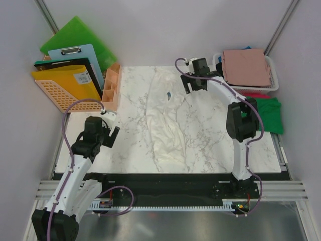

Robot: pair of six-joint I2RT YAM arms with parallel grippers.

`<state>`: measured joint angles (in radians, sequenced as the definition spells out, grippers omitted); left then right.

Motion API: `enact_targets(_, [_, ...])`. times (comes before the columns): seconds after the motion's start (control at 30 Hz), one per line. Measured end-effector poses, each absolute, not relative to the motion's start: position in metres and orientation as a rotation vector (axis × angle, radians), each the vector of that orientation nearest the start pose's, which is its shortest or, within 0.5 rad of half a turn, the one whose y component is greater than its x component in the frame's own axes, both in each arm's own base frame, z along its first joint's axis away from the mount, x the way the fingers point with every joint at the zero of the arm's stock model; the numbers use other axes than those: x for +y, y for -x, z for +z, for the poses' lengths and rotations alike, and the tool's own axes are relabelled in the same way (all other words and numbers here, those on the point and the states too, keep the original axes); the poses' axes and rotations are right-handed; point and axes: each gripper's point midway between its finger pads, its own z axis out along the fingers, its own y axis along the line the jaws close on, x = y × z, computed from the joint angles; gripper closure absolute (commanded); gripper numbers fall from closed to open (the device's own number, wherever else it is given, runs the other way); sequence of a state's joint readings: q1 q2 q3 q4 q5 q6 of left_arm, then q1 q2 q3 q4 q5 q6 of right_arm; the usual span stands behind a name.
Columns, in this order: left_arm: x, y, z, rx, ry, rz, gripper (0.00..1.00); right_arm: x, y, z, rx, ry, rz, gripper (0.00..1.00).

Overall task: Fold and stack the t-shirts
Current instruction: Fold the tshirt

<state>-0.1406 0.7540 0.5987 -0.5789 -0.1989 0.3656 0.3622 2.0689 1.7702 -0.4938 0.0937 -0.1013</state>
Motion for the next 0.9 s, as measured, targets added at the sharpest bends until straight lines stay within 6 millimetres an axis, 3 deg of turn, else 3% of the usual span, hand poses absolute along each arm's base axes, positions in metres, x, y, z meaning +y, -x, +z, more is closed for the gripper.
enact_targets(0.07, [0.016, -0.238, 0.123, 2.265, -0.48, 0.344, 0.0, 0.151, -0.536, 0.106, 2.356, 0.444, -0.017, 0.04])
enact_targets(0.13, [0.016, -0.237, 0.123, 2.268, -0.481, 0.344, 0.0, 0.143, -0.555, 0.083, 2.388, 0.422, -0.032, 0.04])
enact_targets(0.27, [0.016, -0.235, 0.121, 2.276, -0.485, 0.344, 0.0, 0.151, -0.567, 0.052, 2.439, 0.443, -0.033, 0.04])
enact_targets(0.4, [0.016, -0.234, 0.121, 2.281, -0.487, 0.343, 0.0, 0.164, -0.578, 0.051, 2.419, 0.452, -0.021, 0.05])
enact_targets(0.5, [0.016, -0.234, 0.12, 2.281, -0.489, 0.34, 0.0, 0.169, -0.583, 0.058, 2.394, 0.449, -0.019, 0.2])
enact_targets(0.53, [0.016, -0.234, 0.12, 2.281, -0.49, 0.337, 0.0, 0.169, -0.584, 0.059, 2.388, 0.441, -0.024, 0.36])
enact_targets(0.63, [0.014, -0.234, 0.12, 2.281, -0.495, 0.326, 0.0, 0.164, -0.59, 0.057, 2.375, 0.42, -0.062, 0.44])
enact_targets(0.7, [0.013, -0.234, 0.12, 2.281, -0.496, 0.323, 0.0, 0.159, -0.593, 0.052, 2.374, 0.402, -0.092, 0.4])
enact_targets(0.8, [0.013, -0.234, 0.12, 2.281, -0.497, 0.323, 0.0, 0.148, -0.595, 0.037, 2.389, 0.377, -0.161, 0.19])
enact_targets(0.9, [0.013, -0.234, 0.118, 2.288, -0.5, 0.322, 0.0, 0.14, -0.605, 0.042, 2.359, 0.356, -0.221, 0.13])
